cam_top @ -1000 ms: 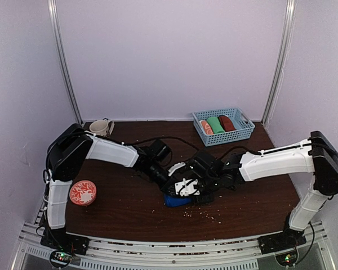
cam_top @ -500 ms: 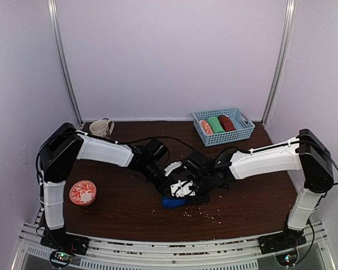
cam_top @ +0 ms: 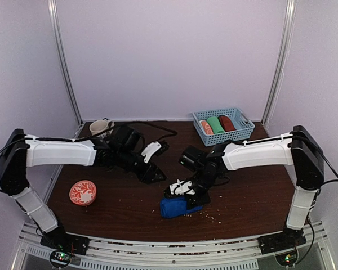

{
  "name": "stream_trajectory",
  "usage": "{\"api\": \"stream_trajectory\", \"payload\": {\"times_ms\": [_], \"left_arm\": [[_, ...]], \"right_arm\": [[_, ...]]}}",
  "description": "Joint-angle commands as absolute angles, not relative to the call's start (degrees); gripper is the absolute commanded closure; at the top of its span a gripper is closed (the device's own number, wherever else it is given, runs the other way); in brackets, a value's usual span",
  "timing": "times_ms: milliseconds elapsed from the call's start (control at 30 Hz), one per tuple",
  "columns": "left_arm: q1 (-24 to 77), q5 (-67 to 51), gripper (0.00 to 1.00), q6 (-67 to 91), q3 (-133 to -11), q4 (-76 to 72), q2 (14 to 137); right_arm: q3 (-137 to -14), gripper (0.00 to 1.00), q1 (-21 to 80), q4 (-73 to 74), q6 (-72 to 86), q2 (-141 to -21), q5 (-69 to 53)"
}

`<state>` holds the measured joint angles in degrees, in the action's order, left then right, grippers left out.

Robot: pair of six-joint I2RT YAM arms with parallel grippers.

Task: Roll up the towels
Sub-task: Roll the towel at the center of the board.

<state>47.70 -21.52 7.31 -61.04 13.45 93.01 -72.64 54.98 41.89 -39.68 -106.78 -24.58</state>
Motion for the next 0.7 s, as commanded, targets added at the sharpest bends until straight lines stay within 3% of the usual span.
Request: {"api": "stream_trajectory", "payload": {"times_ms": [0,133,367,667], "left_arm": [[51.5,-7.1,0.55,6.1,-54.8,3.2,78.7],[63.6,6.4,0.52,-4.7,-54.0,2.0,73.3],[74.9,20.3,0.56,-13.8,-62.4,17.6,85.7],[76.3,16.6,0.52,-13.6,-64.5,18.8,95.3]], "right_arm": [[-78.6,0.86,51.7,55.6,-37.8,-115.1,-32.7],[-86.2,0.86,49.9,61.9,-36.8,-122.7,-36.2],[-90.5,0.86,48.5,63.8,-35.7,-128.5,-37.5],[-89.9,0.85,47.8,63.1,-35.5,-128.6,-37.0]]}}
